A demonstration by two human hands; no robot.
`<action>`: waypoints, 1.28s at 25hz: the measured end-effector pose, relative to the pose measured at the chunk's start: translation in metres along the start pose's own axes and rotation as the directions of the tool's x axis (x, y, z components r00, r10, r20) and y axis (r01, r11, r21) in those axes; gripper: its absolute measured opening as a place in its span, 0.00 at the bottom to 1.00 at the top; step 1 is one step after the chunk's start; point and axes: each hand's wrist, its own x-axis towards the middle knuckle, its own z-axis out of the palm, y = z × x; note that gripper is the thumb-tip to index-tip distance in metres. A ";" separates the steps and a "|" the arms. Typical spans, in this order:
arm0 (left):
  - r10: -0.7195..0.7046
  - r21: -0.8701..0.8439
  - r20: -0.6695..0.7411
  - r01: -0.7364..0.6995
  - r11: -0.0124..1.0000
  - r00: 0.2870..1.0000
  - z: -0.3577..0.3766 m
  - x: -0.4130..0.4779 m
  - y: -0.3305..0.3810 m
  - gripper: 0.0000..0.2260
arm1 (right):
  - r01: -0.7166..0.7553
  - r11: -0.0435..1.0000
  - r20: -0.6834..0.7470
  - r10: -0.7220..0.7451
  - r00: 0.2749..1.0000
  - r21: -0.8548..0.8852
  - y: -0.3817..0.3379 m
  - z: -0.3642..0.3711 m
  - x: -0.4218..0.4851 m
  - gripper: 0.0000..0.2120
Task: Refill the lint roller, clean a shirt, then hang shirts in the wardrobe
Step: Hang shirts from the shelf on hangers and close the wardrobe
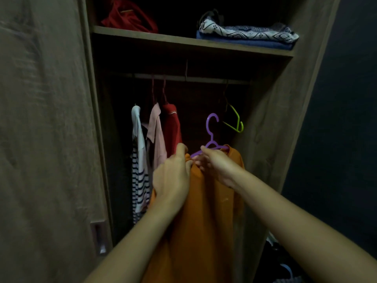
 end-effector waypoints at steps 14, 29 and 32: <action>-0.346 -0.355 0.199 0.397 0.846 0.917 0.083 0.192 -0.024 0.33 | 0.173 0.949 -0.133 -0.213 0.968 -0.264 -0.068 -0.046 0.133 0.13; -0.235 -0.167 0.202 0.270 0.948 0.951 0.098 0.198 -0.035 0.33 | 0.263 0.827 0.024 -0.290 0.957 -0.497 -0.129 -0.036 0.243 0.13; -0.233 -0.143 0.217 0.266 0.953 0.948 0.098 0.199 -0.040 0.33 | 0.209 0.830 0.026 -0.229 0.973 -0.516 -0.120 -0.042 0.248 0.15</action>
